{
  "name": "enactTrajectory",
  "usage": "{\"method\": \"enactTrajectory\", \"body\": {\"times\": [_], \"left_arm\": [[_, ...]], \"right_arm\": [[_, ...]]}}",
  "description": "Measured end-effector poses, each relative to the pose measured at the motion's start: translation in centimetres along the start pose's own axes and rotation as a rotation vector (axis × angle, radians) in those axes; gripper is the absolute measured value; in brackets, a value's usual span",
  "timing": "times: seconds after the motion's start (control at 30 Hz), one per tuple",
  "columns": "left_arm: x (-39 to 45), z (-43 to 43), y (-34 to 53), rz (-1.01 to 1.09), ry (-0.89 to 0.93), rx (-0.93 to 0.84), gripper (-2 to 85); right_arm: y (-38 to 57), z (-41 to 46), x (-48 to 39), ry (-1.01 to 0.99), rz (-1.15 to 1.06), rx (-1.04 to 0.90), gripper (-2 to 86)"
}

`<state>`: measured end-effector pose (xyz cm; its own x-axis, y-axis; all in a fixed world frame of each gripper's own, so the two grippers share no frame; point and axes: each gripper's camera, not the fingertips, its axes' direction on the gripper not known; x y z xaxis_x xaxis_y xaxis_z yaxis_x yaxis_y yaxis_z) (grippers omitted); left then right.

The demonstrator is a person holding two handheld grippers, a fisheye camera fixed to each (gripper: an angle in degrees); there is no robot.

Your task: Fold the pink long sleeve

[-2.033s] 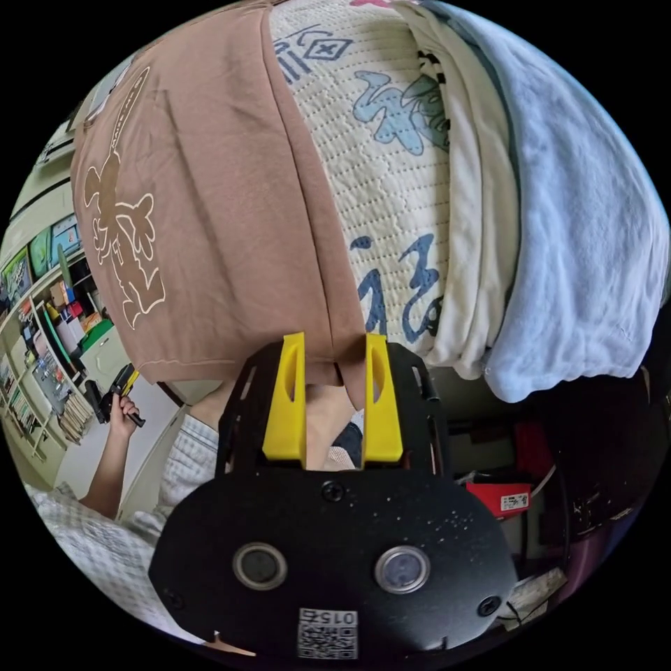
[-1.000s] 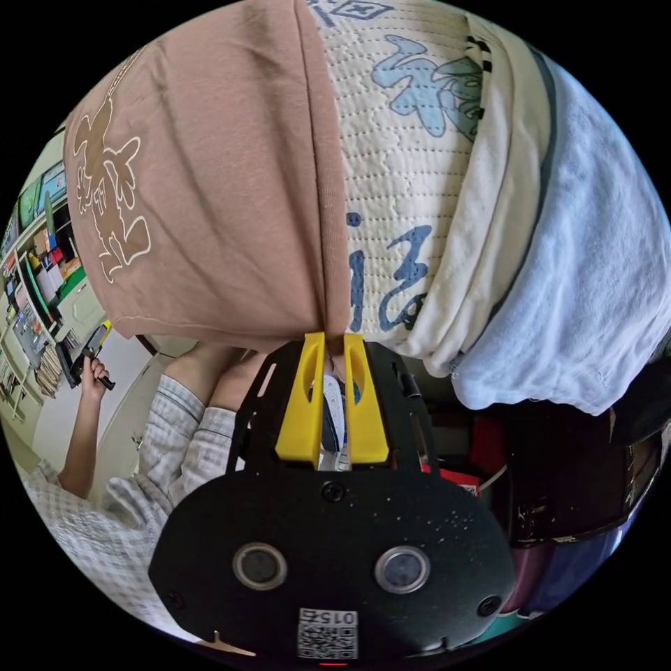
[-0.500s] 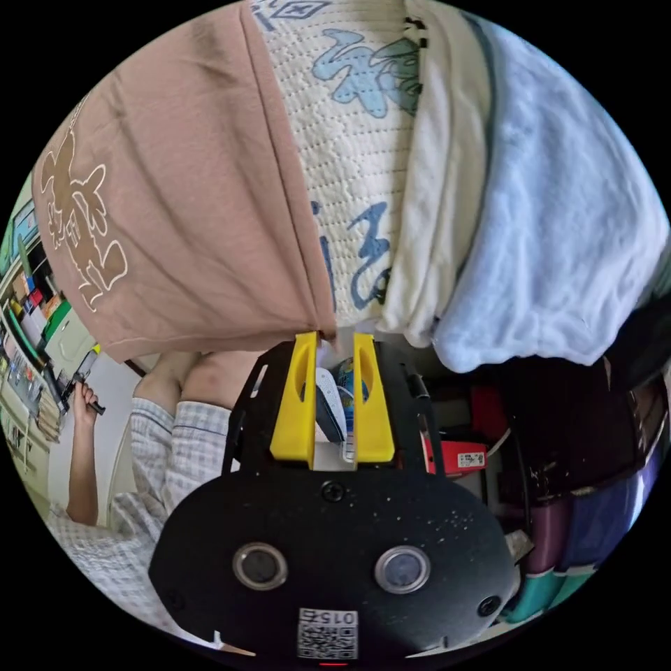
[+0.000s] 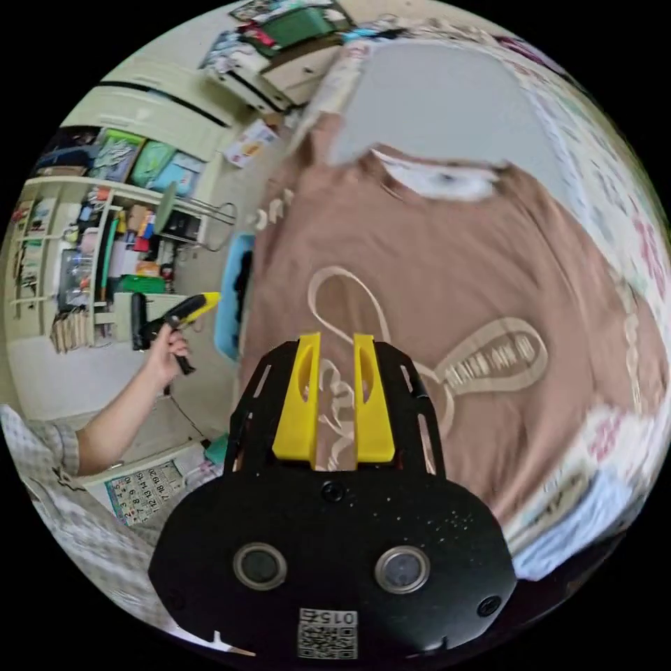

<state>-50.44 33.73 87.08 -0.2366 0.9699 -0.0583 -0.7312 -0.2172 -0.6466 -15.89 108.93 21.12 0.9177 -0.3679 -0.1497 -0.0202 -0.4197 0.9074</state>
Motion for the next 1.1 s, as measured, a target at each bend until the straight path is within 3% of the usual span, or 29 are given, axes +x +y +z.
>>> {"method": "enactTrajectory", "body": {"times": [0.17,0.3,0.53,0.63,0.73,0.83,1.0,1.1], "left_arm": [[0.1,7.0,-6.0,-0.065,0.113,0.052,8.6],[-0.5,9.7,-6.9,-0.11,0.096,0.036,1.6],[7.3,8.4,-3.4,0.236,0.248,0.083,-0.2],[9.2,11.2,-1.9,0.27,0.253,0.003,-0.1],[9.4,13.6,-1.8,0.272,0.272,-0.073,0.6],[8.6,13.5,-3.4,0.334,0.358,-0.133,2.4],[5.5,10.5,-9.0,0.357,0.362,-0.133,7.2],[6.4,10.2,-13.0,0.401,0.393,-0.116,7.5]], "right_arm": [[-15.9,5.0,-8.7,-0.085,-0.134,0.012,10.9],[-24.0,8.2,-12.8,0.002,-0.162,-0.046,11.9],[-26.7,8.7,-15.0,0.062,-0.215,-0.077,14.0],[-25.2,10.7,-14.3,0.238,-0.246,-0.183,12.7],[-23.4,11.9,-10.9,0.466,-0.188,-0.229,4.1],[-21.7,9.2,-7.5,0.288,-0.125,-0.177,0.3],[-16.3,0.0,0.9,-0.201,0.117,0.065,0.2],[-11.4,-1.5,6.4,-0.353,0.282,0.125,0.7]]}}
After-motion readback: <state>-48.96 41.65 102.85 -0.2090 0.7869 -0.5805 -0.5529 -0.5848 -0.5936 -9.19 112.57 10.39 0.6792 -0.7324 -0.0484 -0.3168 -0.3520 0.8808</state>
